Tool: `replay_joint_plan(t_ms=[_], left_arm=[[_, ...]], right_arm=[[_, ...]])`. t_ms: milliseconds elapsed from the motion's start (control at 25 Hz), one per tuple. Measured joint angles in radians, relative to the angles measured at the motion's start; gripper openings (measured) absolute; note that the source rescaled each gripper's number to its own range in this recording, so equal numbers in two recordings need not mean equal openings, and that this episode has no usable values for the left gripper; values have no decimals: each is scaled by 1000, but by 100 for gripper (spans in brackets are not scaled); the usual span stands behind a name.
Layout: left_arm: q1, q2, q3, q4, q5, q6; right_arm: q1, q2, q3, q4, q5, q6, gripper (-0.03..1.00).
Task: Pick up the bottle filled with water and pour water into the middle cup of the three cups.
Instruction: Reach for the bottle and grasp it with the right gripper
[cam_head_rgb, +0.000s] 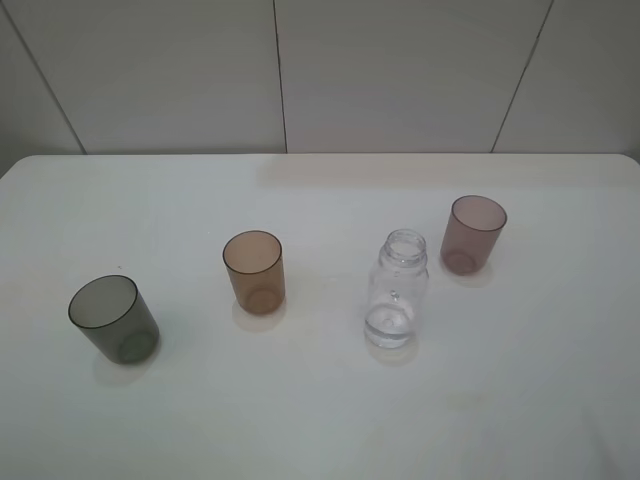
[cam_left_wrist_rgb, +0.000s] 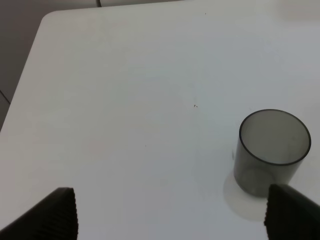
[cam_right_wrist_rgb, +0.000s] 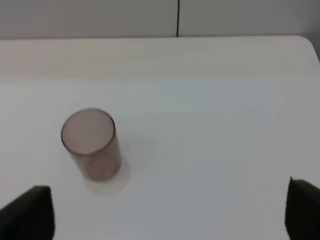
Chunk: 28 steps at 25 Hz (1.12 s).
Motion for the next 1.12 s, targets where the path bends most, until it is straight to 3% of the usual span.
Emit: replay_joint_plan(t_ms=[120,440,560,680,880,1120], left_arm=[[0,0,0,0,0,0],[0,0,0,0,0,0],[0,0,0,0,0,0],[0,0,0,0,0,0],[0,0,0,0,0,0],[0,0,0,0,0,0]], right_arm=[[56,112,-29,38,-125,0,100],[423,285,18,31,-387,0,100],[537,311,147,31,-582,0,100],[621,316,328,70,-840,0,100],[705,320,578,171,-1143,0,100],[712,321,687,187,-1231,-15,100]])
